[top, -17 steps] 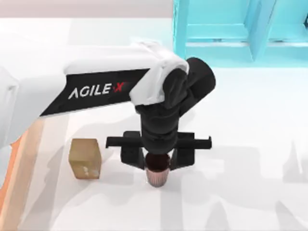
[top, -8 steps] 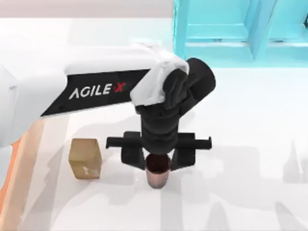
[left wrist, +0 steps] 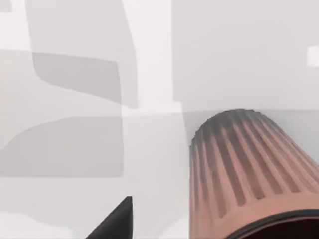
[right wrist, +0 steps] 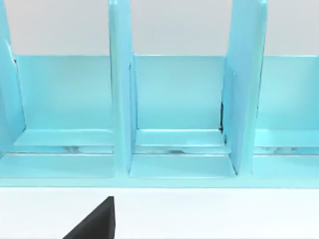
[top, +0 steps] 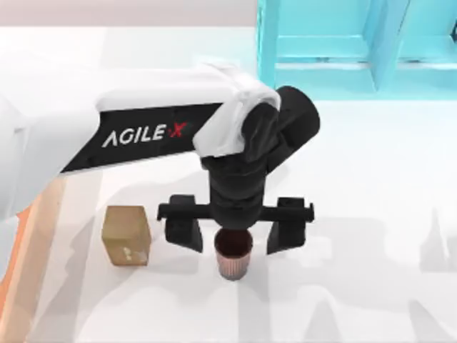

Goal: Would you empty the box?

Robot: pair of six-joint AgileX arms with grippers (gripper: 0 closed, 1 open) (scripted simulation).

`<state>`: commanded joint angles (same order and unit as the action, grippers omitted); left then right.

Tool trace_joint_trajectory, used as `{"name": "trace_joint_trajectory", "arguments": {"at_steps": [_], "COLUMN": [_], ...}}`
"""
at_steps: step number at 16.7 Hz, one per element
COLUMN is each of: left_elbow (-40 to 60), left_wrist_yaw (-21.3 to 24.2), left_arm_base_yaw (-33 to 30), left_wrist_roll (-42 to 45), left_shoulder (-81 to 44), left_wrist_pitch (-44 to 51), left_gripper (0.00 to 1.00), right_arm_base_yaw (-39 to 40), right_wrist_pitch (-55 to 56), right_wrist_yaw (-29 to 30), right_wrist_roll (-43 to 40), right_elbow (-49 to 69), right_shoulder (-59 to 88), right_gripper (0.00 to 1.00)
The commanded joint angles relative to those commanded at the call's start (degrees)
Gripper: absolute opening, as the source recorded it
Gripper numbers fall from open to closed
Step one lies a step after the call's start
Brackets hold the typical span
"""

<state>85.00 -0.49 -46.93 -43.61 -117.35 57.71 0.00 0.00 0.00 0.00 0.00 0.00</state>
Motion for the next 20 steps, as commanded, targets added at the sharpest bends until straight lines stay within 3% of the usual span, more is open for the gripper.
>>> {"name": "trace_joint_trajectory", "arguments": {"at_steps": [8, 20], "left_elbow": [0.75, 15.85], "left_wrist_yaw": [0.14, 0.09], "left_arm_base_yaw": [-0.02, -0.26], "left_wrist_roll": [-0.15, -0.21], "left_shoulder": [-0.04, 2.51], "left_wrist_pitch": [0.76, 18.44], "left_gripper": [1.0, 1.0], "right_arm_base_yaw": [0.0, 0.0], "right_wrist_pitch": [0.0, 0.0], "right_wrist_yaw": [0.0, 0.0], "right_wrist_roll": [0.0, 0.0], "right_elbow": [0.0, 0.0], "right_shoulder": [0.0, 0.0], "right_gripper": [1.0, 1.0]}}
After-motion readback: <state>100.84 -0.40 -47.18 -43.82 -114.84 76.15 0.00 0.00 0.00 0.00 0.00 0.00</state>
